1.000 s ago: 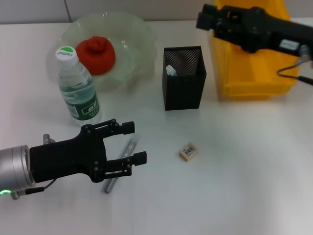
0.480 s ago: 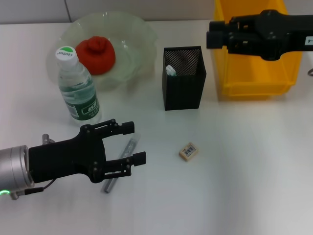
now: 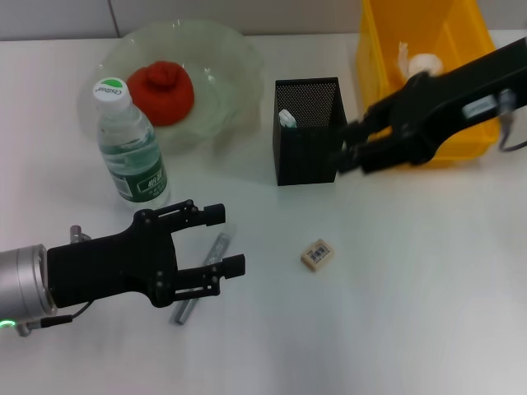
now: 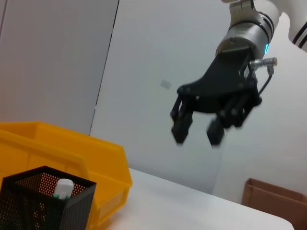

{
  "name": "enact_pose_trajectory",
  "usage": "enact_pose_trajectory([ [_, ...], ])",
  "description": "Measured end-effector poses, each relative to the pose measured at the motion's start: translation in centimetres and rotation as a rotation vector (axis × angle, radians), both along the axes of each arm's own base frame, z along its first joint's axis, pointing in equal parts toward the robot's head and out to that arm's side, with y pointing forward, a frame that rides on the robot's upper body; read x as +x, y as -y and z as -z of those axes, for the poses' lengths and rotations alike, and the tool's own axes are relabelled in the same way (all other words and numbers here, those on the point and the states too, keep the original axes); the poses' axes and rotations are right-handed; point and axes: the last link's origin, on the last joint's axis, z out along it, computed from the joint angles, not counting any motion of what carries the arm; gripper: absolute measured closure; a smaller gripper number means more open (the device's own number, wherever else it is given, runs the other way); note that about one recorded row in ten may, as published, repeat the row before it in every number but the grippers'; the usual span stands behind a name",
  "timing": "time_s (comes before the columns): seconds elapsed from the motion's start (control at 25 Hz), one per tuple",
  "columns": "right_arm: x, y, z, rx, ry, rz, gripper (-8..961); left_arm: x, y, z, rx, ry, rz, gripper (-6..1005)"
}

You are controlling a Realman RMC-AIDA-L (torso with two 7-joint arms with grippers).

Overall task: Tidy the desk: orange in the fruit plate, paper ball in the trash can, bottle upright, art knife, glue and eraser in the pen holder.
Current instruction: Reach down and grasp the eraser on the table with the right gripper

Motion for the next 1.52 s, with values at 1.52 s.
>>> enact_pose_trajectory([
  [1.52, 2.1, -0.6, 13.9, -0.094, 0.501, -0.102, 327, 0.0, 0.1, 0.1, 0.0, 0.002, -0.005, 214],
])
